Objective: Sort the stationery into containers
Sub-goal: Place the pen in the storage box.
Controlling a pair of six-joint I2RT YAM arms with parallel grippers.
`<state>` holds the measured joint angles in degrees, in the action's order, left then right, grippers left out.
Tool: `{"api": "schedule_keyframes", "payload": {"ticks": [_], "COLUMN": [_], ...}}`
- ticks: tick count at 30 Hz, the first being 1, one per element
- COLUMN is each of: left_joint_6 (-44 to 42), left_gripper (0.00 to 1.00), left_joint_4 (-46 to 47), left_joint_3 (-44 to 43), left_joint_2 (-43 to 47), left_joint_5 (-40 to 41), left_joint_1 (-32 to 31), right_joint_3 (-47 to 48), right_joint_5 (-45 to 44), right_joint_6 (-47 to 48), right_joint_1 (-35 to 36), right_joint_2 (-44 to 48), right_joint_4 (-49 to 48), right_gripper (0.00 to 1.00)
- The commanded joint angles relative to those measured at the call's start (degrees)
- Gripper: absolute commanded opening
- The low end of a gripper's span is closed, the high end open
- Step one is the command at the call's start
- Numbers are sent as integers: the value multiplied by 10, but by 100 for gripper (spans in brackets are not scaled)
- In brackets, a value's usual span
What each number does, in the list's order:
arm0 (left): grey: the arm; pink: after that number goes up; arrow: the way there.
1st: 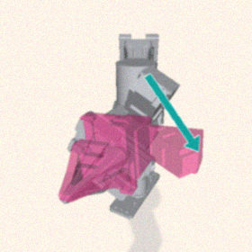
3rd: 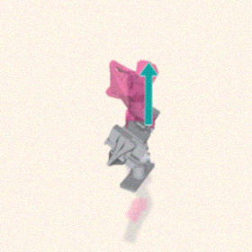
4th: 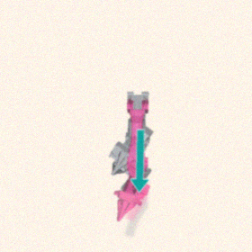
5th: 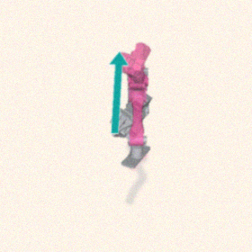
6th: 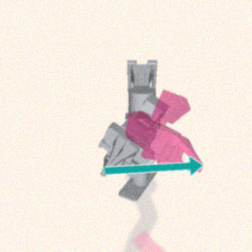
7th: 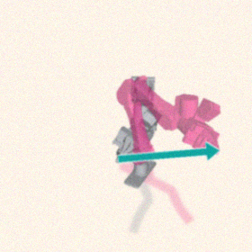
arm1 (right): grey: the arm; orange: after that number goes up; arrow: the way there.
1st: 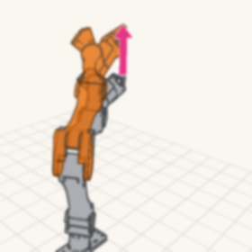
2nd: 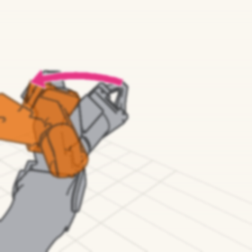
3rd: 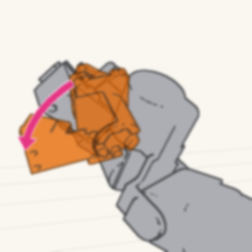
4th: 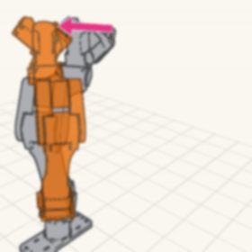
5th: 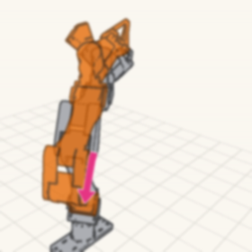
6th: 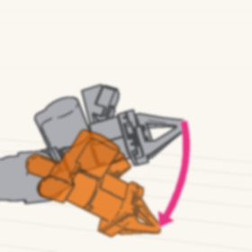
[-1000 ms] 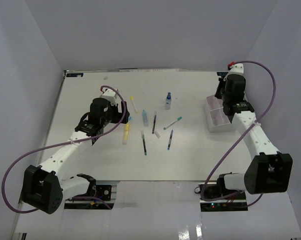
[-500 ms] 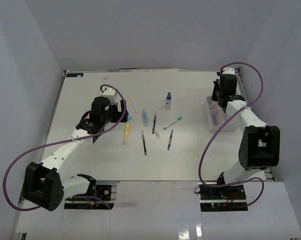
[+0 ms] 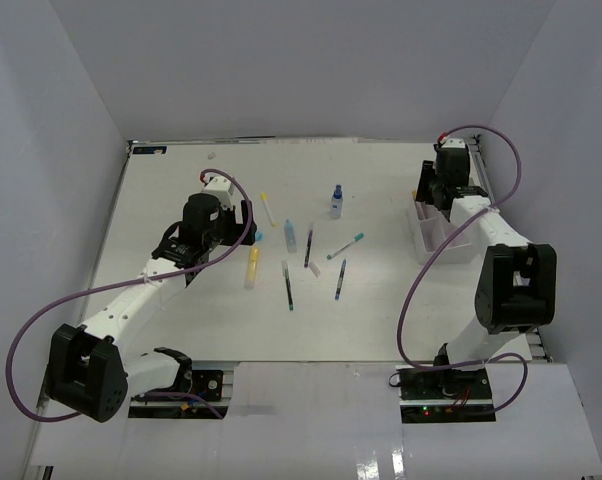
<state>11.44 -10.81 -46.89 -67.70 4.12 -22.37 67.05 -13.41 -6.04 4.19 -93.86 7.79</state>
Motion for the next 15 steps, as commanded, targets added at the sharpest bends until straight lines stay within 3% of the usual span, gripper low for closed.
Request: {"api": "schedule_keyframes", "payload": {"ticks": [1, 4, 7, 15], "left_joint_6": [0, 0, -1, -3], "left_gripper": [98, 98, 98, 98], "left_joint_4": [-4, -4, -4, -4], "left_joint_3": [-20, -20, -19, -19], "left_joint_2": [13, 16, 20, 26], "left_joint_5": [8, 9, 13, 16], "left_joint_1": [-1, -1, -1, -1], "right_joint_3": [37, 38, 13, -58], "right_joint_5": [10, 16, 54, 118], "right_joint_6": [-12, -12, -25, -82], "right_joint_1": [1, 13, 20, 68], "right_joint_2": [26, 59, 108, 189], "right_joint_4": [22, 35, 23, -12], "right_gripper": [51, 59, 78, 78]}}
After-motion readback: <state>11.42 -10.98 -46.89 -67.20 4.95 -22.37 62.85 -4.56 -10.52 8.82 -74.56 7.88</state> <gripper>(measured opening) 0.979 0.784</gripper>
